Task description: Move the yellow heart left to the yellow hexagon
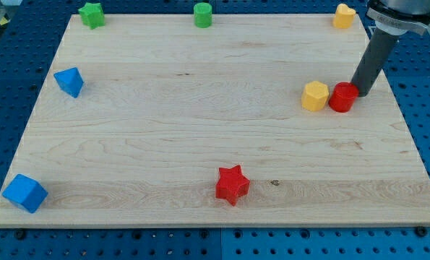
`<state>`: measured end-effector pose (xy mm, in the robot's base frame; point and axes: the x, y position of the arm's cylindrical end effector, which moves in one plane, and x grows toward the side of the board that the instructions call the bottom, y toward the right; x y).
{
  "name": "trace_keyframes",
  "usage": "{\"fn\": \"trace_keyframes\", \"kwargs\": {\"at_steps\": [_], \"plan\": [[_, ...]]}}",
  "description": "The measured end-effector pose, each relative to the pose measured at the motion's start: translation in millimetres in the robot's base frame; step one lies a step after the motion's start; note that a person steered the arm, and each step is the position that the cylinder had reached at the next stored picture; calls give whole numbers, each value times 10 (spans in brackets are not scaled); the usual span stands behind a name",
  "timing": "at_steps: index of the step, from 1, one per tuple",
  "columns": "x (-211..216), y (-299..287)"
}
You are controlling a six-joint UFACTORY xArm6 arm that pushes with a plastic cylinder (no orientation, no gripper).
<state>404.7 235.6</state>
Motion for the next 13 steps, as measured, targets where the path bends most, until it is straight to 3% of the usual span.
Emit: {"fn": "trace_keyframes", "kwargs": {"at_steps": [1, 4, 5, 9, 13], "plan": [[-214, 67], [-1800, 590], [-2128, 666], [-2096, -44], [-1324, -726]]}}
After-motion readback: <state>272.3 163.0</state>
